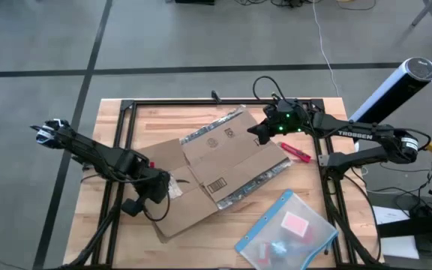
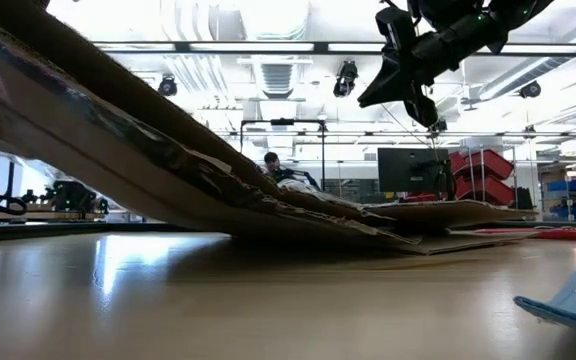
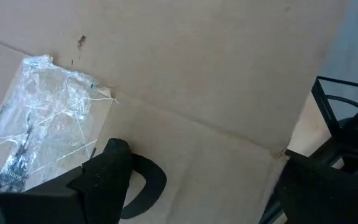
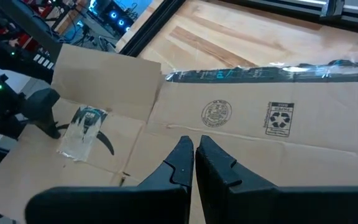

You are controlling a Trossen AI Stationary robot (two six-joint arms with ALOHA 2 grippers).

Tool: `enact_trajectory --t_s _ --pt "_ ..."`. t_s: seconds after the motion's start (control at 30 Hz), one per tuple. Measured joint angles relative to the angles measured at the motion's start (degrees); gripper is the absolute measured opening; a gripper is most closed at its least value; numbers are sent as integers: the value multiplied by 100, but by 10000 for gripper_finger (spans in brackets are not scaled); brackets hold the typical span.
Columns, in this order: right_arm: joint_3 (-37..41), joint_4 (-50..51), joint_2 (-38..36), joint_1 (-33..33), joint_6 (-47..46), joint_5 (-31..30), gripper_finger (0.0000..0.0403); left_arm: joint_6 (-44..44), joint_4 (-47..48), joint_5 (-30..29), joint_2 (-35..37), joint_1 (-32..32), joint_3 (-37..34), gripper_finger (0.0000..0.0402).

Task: Unpack boxes
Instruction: Break down the box using the red cutter

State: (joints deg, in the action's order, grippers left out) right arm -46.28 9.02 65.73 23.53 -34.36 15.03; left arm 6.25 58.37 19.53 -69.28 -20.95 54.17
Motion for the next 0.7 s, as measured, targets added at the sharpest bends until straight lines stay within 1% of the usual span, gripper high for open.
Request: enact_trajectory --t_s 0.13,0.23,0.53,0.7 --pt "-4 309 235 -25 13 297 0 77 -11 4 -2 0 0 331" --pt "-4 393 578 -158 115 307 0 83 -32 -4 -2 0 0 331" --pt "-4 171 2064 -525 479 302 0 7 -48 -53 -2 0 0 326" --pt "-2 165 2681 -603 506 318 0 -113 -49 -35 -2 0 1 324"
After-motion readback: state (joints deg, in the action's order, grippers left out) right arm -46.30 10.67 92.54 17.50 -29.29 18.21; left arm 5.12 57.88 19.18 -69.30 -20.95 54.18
